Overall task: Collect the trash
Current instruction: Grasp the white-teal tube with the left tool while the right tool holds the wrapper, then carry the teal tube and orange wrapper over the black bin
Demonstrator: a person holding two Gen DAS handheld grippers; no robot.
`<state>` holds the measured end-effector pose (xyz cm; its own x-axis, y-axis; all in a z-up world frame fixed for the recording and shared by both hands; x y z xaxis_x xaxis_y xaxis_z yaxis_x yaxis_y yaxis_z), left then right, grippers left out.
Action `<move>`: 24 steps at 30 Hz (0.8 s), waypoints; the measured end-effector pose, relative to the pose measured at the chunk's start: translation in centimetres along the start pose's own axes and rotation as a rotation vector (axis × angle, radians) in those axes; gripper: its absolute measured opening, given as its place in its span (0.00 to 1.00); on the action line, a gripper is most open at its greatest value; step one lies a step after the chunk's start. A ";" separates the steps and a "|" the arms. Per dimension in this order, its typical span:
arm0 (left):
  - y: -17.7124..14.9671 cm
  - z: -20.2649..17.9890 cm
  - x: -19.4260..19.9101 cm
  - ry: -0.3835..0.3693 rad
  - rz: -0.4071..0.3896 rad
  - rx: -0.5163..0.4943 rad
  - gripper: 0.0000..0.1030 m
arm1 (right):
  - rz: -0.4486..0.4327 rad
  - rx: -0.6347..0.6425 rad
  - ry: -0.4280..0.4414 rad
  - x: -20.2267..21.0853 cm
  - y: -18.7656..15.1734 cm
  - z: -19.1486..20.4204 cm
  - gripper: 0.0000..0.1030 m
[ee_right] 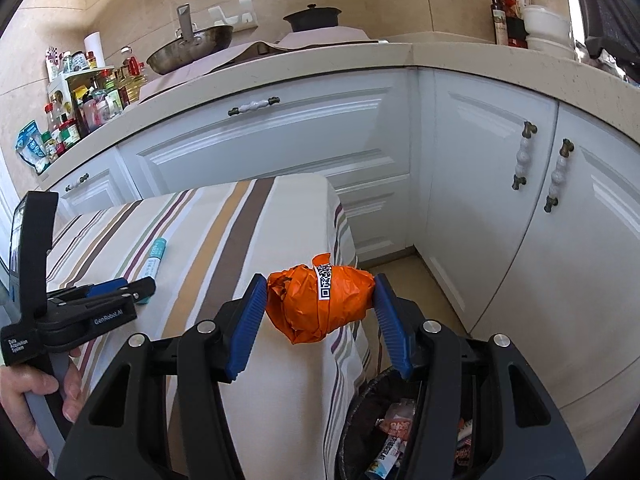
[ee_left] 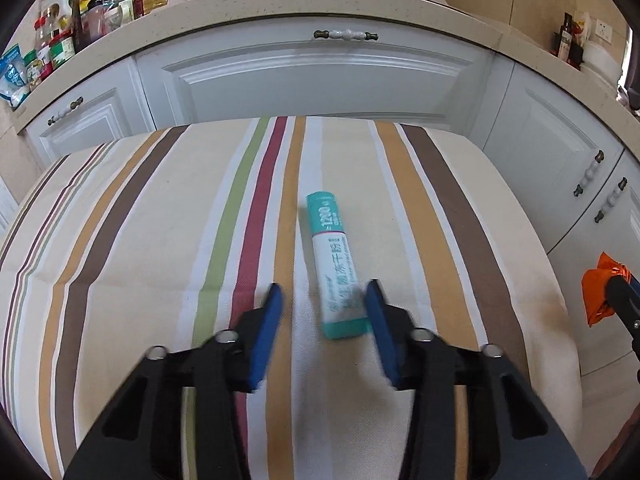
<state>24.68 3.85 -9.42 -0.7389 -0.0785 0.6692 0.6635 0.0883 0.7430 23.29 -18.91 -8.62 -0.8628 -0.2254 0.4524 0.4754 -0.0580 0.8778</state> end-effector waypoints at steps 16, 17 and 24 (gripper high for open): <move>-0.8 0.4 2.0 -0.025 -0.034 -0.026 0.24 | 0.000 0.002 -0.005 0.5 -0.4 0.0 0.51; -0.9 0.4 2.3 -0.023 -0.037 -0.028 0.24 | 0.000 0.004 -0.005 0.6 -0.4 0.1 0.51; -1.8 1.3 4.2 -0.019 -0.054 -0.016 0.24 | -0.005 0.025 -0.001 2.1 -0.7 1.1 0.51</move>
Point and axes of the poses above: each gripper's, at about its wrist camera, not at the fingertips, and x roughly against the way its jaws point, z to its left, y to its top, the point moved 3 cm from there along -x, roughly the way its jaws point, and after that the axes turned 9 degrees about -z, right-handed, at the moved point
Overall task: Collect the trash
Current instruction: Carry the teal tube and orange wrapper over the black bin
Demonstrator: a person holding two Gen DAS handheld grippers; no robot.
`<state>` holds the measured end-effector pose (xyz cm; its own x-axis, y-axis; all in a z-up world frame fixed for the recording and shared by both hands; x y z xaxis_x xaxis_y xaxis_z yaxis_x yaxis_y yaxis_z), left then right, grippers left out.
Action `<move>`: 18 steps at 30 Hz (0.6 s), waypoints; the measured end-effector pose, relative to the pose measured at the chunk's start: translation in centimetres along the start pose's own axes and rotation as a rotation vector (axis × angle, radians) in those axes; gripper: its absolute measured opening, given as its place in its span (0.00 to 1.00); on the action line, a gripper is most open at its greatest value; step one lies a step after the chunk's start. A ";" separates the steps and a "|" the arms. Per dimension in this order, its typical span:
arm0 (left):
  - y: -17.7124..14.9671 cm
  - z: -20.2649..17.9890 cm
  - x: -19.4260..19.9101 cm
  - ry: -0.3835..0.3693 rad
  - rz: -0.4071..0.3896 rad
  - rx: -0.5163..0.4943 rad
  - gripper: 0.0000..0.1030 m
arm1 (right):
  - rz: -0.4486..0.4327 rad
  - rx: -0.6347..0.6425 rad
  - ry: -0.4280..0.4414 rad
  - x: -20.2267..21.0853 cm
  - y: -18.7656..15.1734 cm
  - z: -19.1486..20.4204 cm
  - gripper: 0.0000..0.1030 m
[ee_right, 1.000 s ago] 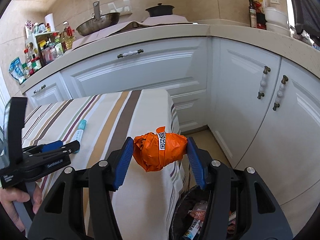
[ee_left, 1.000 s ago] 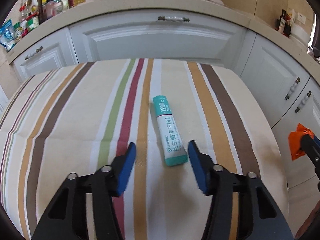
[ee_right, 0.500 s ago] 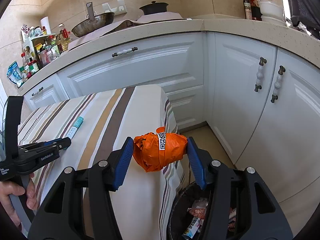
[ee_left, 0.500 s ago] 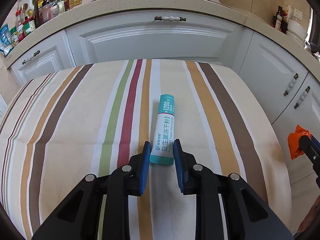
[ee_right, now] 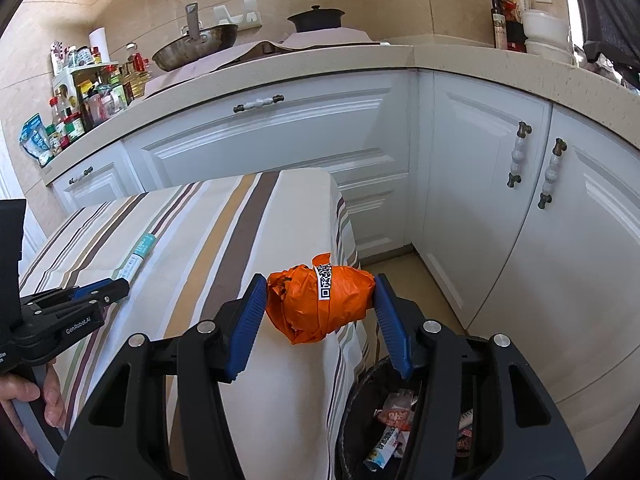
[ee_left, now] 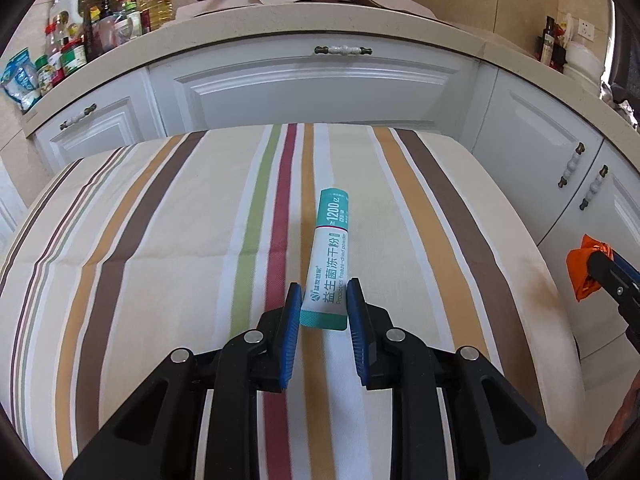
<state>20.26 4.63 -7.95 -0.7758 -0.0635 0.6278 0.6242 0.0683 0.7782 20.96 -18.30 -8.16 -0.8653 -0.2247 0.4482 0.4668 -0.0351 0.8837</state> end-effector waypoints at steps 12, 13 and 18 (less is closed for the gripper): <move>-1.5 0.6 4.5 -0.001 -0.053 -0.007 0.24 | -0.021 0.031 0.011 4.4 -1.0 1.9 0.51; -1.5 0.7 4.9 -0.003 -0.058 -0.006 0.24 | -0.023 0.032 0.011 4.8 -1.1 2.0 0.51; -1.9 0.2 7.1 -0.023 -0.089 -0.021 0.24 | -0.026 0.042 0.007 7.0 -2.0 2.6 0.51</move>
Point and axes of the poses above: each gripper's, at about its wrist camera, not at the fingertips, and x roughly against the way its jaws point, z to its left, y to its top, the point moved 3 cm from there along -x, roughly the way its jaws point, and after that the axes turned 9 degrees about -z, right-handed, at the moved point
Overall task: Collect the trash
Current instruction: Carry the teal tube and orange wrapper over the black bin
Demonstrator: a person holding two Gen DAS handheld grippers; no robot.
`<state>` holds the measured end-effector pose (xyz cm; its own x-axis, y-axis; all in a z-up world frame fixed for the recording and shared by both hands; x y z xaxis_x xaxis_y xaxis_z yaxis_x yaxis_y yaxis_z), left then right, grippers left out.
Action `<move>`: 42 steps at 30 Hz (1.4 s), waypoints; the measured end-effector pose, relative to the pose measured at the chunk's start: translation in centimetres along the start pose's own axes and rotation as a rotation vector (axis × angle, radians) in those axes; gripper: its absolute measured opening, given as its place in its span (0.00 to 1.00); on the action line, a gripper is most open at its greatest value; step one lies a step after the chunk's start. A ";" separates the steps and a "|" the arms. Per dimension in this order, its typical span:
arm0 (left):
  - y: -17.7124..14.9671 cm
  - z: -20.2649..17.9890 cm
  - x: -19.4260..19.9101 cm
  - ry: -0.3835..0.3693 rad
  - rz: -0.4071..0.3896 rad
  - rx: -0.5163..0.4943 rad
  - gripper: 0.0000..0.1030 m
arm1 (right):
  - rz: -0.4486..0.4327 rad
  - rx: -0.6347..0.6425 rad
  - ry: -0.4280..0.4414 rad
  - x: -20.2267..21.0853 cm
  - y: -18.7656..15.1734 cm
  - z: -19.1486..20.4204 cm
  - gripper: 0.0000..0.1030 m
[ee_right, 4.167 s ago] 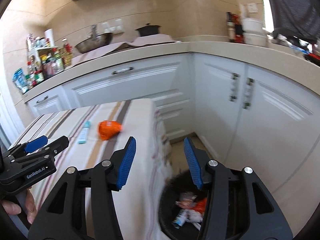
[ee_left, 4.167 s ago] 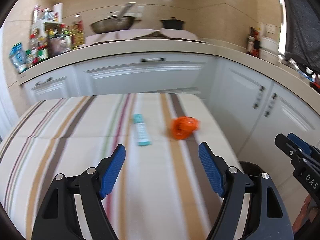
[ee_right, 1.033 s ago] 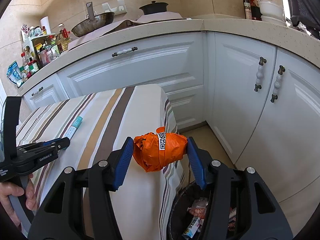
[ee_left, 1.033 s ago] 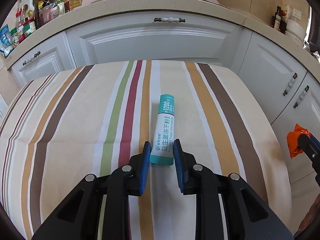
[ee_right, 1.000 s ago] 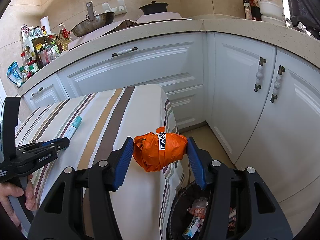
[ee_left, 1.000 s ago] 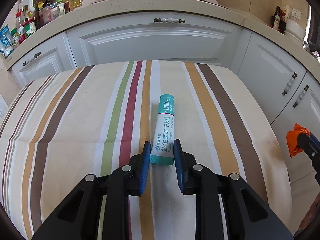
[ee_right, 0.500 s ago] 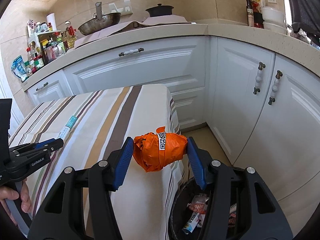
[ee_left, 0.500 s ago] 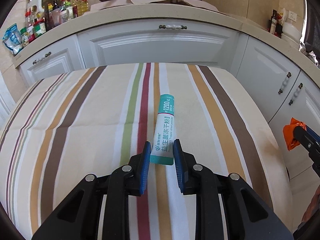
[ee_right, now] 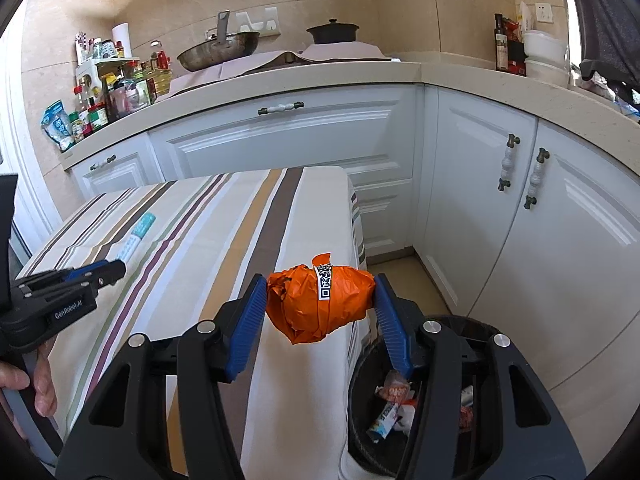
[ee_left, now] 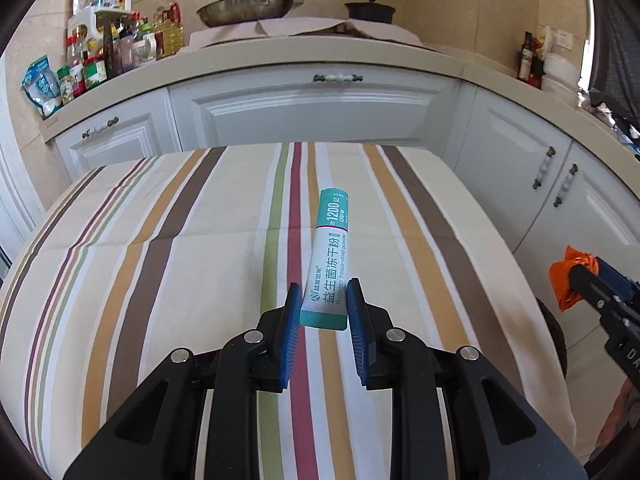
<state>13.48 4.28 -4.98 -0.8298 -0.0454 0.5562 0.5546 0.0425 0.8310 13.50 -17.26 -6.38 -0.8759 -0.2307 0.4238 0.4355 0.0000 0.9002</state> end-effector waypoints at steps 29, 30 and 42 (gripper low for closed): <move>-2.6 -12.4 6.9 -0.276 -0.075 -0.177 0.24 | -0.090 -0.091 -0.236 12.5 -2.8 -8.8 0.51; -2.6 -12.9 6.9 -0.284 -0.075 -0.181 0.24 | -0.092 -0.095 -0.243 12.8 -2.9 -9.1 0.51; -2.8 -18.7 6.1 -0.354 -0.090 -0.247 0.24 | -0.121 -0.107 -0.301 13.2 -3.0 -12.9 0.52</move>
Point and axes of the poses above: each gripper's, at about its wrist camera, not at the fingertips, and x roughly against the way its jaws point, z to its left, y to its top, the point moved 3 cm from there along -x, roughly the way its jaws point, and after that the axes turned 9 degrees about -z, right-handed, at the moved point
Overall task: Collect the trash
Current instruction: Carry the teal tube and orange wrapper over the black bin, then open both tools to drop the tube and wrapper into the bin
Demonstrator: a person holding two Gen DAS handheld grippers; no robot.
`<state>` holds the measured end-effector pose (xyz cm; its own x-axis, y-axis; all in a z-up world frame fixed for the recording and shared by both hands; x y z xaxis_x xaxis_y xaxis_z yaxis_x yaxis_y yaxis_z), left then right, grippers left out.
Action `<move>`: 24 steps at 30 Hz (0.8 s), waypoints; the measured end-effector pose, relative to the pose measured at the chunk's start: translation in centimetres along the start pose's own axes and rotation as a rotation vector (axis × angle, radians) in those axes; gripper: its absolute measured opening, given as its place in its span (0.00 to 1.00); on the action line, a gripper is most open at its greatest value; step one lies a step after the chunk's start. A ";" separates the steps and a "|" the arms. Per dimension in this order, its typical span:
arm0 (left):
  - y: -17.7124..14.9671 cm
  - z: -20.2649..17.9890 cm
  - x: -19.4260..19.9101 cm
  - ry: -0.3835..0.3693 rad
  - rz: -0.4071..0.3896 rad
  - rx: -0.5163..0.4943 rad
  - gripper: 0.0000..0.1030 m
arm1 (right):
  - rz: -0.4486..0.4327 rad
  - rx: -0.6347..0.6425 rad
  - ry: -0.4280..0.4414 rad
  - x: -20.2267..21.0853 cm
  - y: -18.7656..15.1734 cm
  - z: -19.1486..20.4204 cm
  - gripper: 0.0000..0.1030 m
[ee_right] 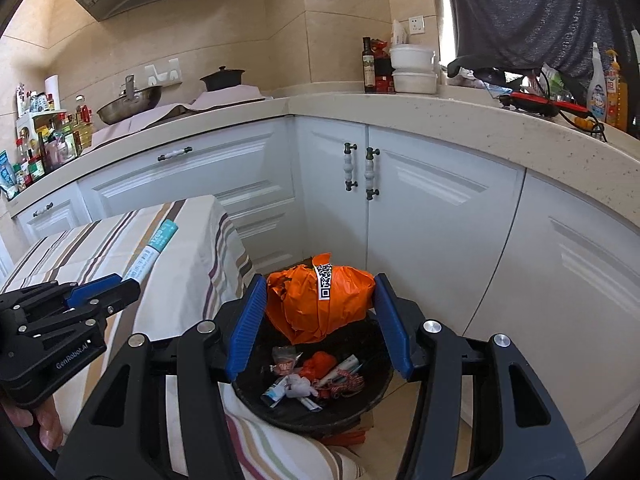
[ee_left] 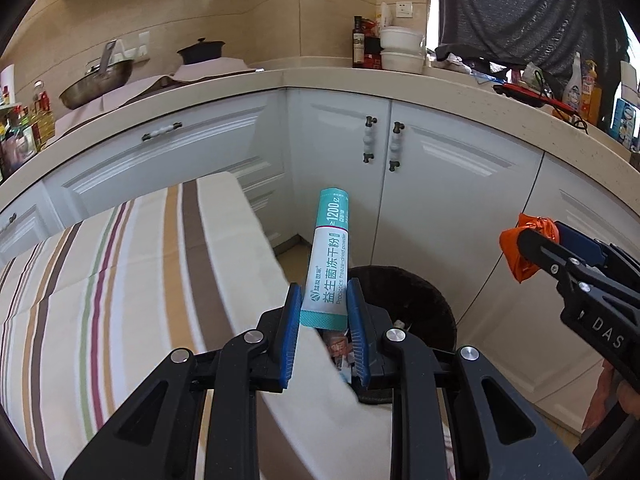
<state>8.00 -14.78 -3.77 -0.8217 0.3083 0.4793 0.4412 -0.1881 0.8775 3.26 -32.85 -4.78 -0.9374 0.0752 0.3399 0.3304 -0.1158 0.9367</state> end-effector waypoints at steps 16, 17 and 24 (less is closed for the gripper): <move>0.3 -2.2 -5.0 -0.003 0.016 0.010 0.24 | 0.027 -0.016 -0.006 -4.8 -0.9 -1.7 0.52; 0.3 -2.3 -5.2 -0.002 0.013 0.013 0.24 | 0.027 -0.017 -0.006 -5.0 -0.9 -1.8 0.52; 0.4 -2.6 -6.3 0.002 0.021 0.021 0.24 | 0.038 -0.017 -0.002 -6.3 -1.3 -2.2 0.52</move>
<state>12.44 -19.27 -6.49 -0.8130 0.3029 0.4973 0.4655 -0.1750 0.8676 8.47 -35.35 -8.28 -0.9241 0.0720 0.3754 0.3638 -0.1355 0.9216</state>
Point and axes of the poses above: each gripper's, at about its wrist camera, not at the fingertips, and x roughly against the way its jaws point, z to its left, y to its top, the point moved 3 cm from there along -x, roughly the way its jaws point, and after that the axes turned 9 degrees about -z, right-handed, at the moved point
